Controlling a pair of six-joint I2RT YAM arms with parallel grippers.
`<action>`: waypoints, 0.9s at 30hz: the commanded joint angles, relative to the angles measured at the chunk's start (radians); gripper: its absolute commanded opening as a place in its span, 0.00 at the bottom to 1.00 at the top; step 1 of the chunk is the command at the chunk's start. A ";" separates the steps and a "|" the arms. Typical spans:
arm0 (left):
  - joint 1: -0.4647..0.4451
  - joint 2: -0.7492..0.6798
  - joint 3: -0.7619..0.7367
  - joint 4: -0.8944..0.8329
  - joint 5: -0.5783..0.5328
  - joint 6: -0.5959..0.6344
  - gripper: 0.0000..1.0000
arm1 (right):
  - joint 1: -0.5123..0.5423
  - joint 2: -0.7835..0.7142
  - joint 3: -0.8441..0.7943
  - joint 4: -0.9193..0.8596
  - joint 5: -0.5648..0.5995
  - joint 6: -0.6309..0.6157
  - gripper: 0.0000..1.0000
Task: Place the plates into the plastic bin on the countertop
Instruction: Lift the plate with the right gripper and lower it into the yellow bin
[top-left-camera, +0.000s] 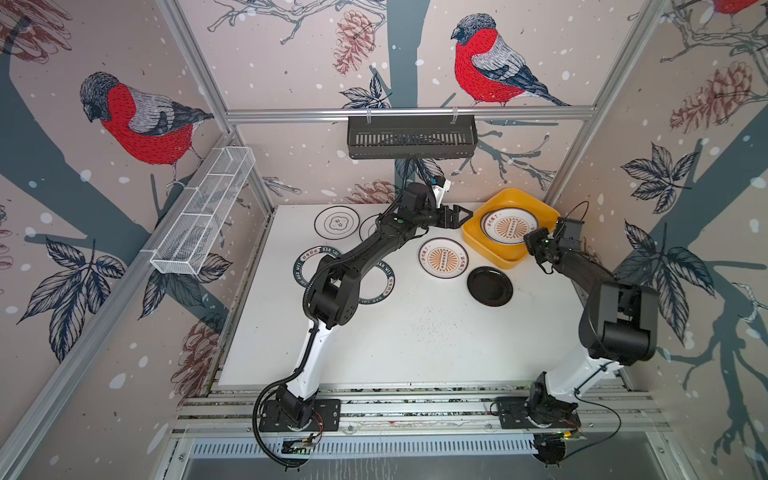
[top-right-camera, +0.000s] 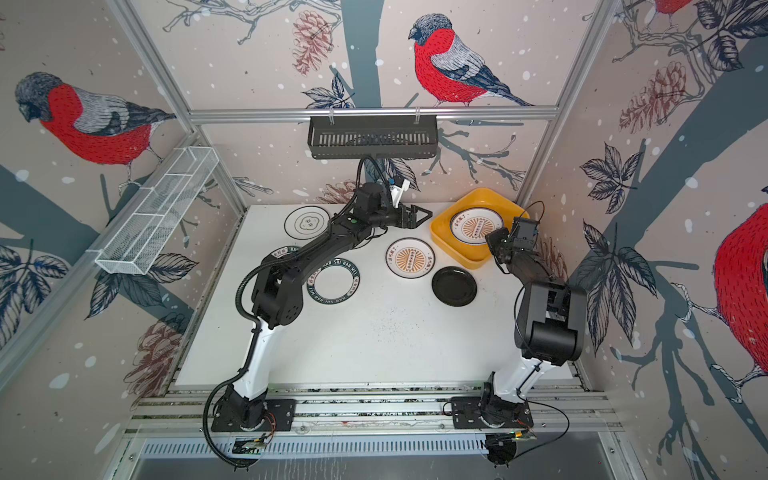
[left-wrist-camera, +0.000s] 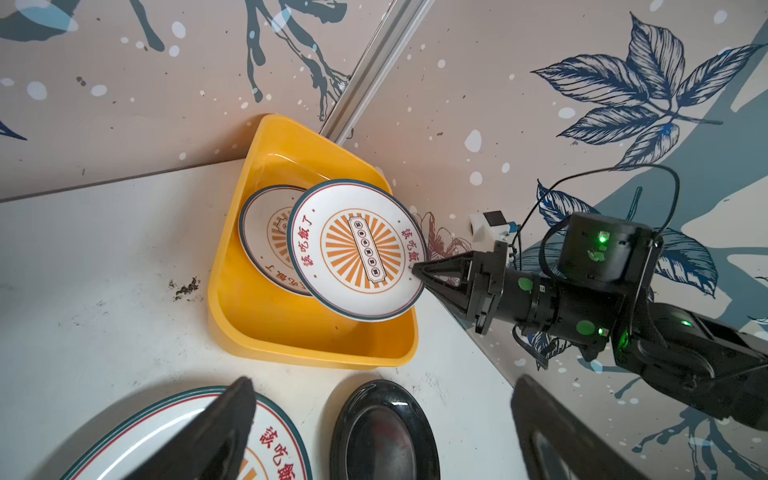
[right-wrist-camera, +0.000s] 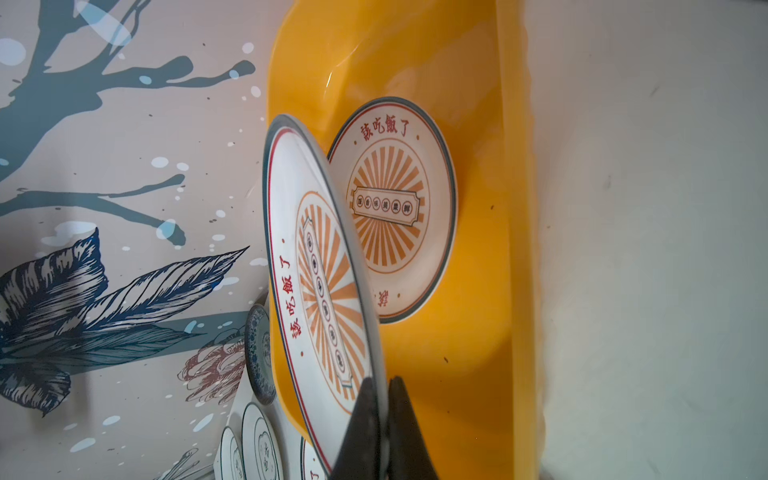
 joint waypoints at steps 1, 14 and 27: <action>0.009 0.007 0.009 -0.038 0.025 0.049 0.96 | 0.013 0.047 0.054 0.053 0.039 0.023 0.05; 0.075 -0.049 -0.113 0.030 -0.012 0.033 0.96 | 0.067 0.228 0.204 -0.012 0.148 0.068 0.05; 0.107 -0.058 -0.125 0.027 -0.011 0.023 0.96 | 0.074 0.301 0.284 -0.060 0.173 0.053 0.13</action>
